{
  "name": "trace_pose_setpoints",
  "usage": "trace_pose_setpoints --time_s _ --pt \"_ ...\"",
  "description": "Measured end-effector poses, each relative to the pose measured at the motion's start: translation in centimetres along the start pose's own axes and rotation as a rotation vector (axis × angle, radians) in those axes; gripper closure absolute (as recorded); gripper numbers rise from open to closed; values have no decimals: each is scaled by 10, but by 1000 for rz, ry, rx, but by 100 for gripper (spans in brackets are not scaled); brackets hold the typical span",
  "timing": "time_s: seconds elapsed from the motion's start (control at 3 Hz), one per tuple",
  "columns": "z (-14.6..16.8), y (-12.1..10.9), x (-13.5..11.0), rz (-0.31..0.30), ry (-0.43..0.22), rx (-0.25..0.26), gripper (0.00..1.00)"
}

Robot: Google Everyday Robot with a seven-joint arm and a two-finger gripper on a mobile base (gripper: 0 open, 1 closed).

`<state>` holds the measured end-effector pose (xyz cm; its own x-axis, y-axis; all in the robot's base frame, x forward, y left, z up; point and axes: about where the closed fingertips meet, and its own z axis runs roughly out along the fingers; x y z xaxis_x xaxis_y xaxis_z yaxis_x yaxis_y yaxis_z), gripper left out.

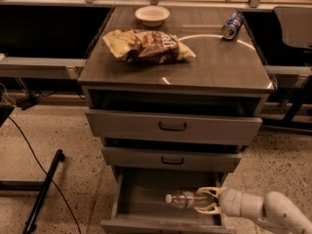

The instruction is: Pick water bottle from bottom drawer and place on counter

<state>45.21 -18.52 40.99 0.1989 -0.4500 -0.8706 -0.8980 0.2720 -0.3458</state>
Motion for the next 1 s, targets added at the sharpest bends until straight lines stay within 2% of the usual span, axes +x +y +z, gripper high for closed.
trace_pose_setpoints --time_s 0.33,0.67,1.0 --pt "-31 -19 -26 -11 32 -21 100" --pt "-74 -41 -59 -18 73 -8 100" --pt "-117 -58 -96 -36 139 34 100"
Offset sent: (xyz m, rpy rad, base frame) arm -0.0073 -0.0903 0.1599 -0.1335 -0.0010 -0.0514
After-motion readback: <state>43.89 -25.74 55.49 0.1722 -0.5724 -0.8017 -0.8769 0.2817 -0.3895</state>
